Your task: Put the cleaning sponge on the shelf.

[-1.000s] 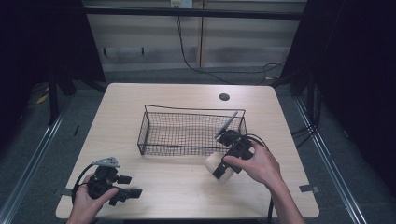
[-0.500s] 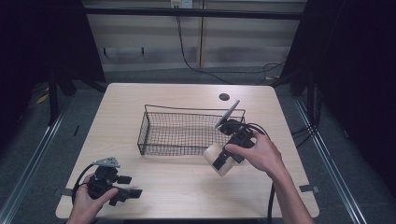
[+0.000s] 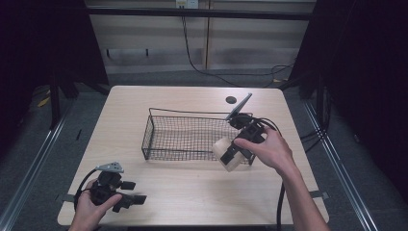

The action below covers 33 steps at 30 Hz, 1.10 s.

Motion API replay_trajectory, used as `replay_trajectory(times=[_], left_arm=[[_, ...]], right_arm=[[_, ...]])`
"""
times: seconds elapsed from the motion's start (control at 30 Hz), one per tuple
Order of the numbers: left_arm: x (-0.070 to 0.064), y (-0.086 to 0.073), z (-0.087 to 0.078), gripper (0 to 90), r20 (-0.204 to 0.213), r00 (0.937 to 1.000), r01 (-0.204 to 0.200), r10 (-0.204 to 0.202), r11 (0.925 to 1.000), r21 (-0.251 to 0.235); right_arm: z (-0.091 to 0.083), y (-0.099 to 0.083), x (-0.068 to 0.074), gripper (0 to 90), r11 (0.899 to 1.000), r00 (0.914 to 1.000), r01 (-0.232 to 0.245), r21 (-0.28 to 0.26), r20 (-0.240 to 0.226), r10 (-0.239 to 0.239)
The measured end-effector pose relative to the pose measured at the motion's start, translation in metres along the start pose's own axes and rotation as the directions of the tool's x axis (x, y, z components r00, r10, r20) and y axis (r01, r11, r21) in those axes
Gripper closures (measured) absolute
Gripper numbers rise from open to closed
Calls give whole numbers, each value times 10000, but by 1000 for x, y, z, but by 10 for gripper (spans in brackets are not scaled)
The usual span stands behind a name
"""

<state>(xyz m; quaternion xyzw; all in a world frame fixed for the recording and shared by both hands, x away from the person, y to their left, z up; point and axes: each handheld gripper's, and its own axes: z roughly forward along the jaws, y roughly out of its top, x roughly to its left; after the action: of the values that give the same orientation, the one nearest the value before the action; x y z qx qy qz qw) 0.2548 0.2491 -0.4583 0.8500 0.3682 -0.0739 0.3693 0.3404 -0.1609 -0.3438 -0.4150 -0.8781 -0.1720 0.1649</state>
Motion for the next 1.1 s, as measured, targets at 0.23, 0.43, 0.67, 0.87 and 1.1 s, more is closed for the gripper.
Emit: replay_trajectory(times=[0.23, 0.43, 0.67, 0.87, 1.1], left_arm=[[0, 0, 0, 214, 7, 10000, 15, -15, 10000, 0], [0, 0, 0, 214, 24, 10000, 2, -2, 10000, -3], [0, 0, 1, 214, 30, 10000, -32, 32, 10000, 47], [-1, 0, 0, 214, 47, 10000, 28, -28, 10000, -24], [0, 0, 0, 214, 22, 10000, 5, -5, 10000, -20]], right_arm=[[-7, 8, 0, 254, 9996, 9995, -190, -186, 262, 194], [-10, 14, 1, 254, 9990, 9982, -342, -292, 493, 356], [-12, 17, -6, 254, 9954, 9938, -837, -467, 695, 869], [-17, 15, -15, 254, 9879, 9863, -1285, -868, 929, 1364], [-17, 16, -22, 254, 9799, 9760, -1752, -955, 1136, 1856]])
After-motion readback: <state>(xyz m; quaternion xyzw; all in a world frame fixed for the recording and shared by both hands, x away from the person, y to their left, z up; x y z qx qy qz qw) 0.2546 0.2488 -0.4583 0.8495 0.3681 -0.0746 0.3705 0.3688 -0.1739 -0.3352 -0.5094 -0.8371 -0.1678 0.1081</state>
